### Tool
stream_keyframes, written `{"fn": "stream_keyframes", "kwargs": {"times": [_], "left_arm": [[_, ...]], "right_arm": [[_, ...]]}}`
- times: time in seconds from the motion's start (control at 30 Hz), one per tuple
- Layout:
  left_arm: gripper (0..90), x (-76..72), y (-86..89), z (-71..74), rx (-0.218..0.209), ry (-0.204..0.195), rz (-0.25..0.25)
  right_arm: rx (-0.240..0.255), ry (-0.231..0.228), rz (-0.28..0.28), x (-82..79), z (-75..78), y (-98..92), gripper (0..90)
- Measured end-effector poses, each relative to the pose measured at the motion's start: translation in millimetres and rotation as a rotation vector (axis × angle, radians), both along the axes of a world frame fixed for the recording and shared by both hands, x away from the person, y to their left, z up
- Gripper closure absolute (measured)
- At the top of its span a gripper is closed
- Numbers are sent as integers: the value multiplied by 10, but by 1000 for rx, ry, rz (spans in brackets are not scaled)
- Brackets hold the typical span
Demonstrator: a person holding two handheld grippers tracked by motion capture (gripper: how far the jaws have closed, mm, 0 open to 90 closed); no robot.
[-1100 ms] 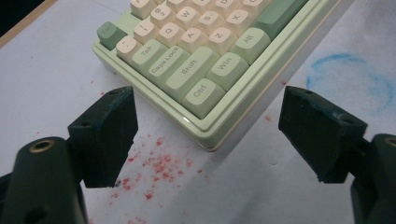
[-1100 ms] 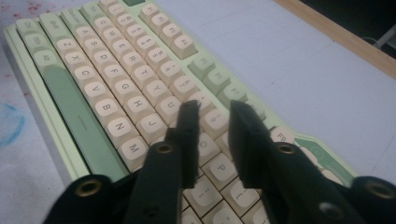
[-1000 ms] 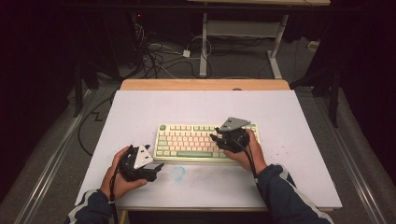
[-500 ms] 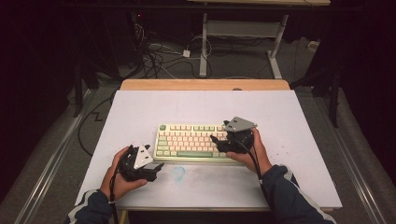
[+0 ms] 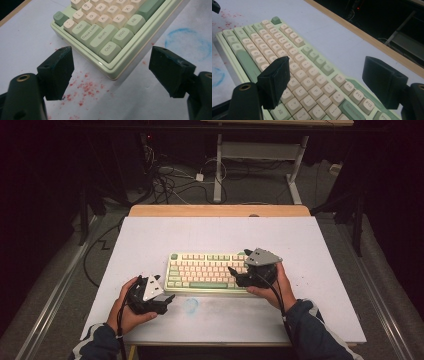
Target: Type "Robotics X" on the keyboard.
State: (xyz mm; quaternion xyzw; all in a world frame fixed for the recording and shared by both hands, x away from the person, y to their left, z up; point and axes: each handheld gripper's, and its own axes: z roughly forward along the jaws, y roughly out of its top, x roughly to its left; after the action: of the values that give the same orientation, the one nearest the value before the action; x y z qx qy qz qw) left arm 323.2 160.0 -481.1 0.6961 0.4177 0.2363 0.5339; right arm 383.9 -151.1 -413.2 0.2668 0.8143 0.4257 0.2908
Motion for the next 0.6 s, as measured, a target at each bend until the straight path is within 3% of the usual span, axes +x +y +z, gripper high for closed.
{"fn": "stream_keyframes", "kwargs": {"times": [0.6], "left_arm": [[230, 1, 9, 37, 1, -20, 28]], "right_arm": [[-3, -57, -17, -300, -36, -375, 244]]}}
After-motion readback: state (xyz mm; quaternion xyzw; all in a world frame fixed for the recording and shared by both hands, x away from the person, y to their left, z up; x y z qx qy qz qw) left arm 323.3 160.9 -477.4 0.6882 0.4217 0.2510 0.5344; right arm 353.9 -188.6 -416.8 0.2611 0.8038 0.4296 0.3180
